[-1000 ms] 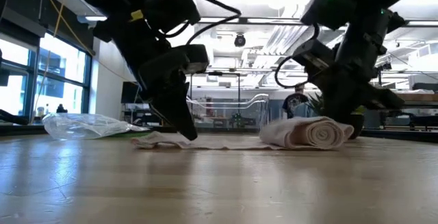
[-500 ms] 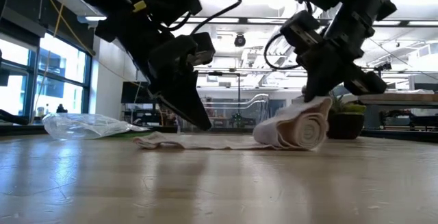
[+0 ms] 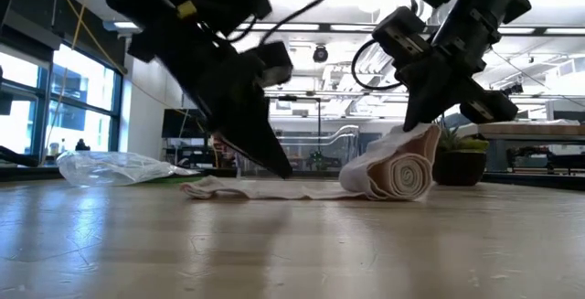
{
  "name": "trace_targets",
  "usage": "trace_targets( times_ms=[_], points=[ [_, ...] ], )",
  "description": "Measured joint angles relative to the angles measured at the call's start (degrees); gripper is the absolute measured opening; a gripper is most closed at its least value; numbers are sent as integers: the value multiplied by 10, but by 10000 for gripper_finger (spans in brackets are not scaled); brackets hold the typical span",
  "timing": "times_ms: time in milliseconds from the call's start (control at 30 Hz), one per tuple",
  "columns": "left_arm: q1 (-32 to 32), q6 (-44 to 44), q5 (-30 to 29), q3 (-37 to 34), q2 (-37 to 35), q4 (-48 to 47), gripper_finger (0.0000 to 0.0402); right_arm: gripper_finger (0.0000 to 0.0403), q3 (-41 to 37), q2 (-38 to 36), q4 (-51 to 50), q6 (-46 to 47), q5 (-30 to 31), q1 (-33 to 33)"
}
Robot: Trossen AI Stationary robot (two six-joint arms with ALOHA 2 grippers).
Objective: Roll bandage
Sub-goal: Roll the bandage
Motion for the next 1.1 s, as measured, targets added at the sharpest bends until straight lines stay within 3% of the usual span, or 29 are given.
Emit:
trace_targets(
  times_ms=[333, 567, 800, 1100],
  points=[
    [6, -14, 27, 15, 52, 12, 0, 0, 0, 0, -2, 2, -5, 0],
    [-14, -15, -21, 14, 57, 7, 0, 0, 0, 0, -1, 2, -30, 1],
    [-5, 3, -8, 14, 57, -26, 0, 0, 24, 0, -42, -4, -10, 2],
    [-8, -56, -7, 13, 57, -39, 0, 0, 25, 0, -64, 0, -9, 2]
  ],
)
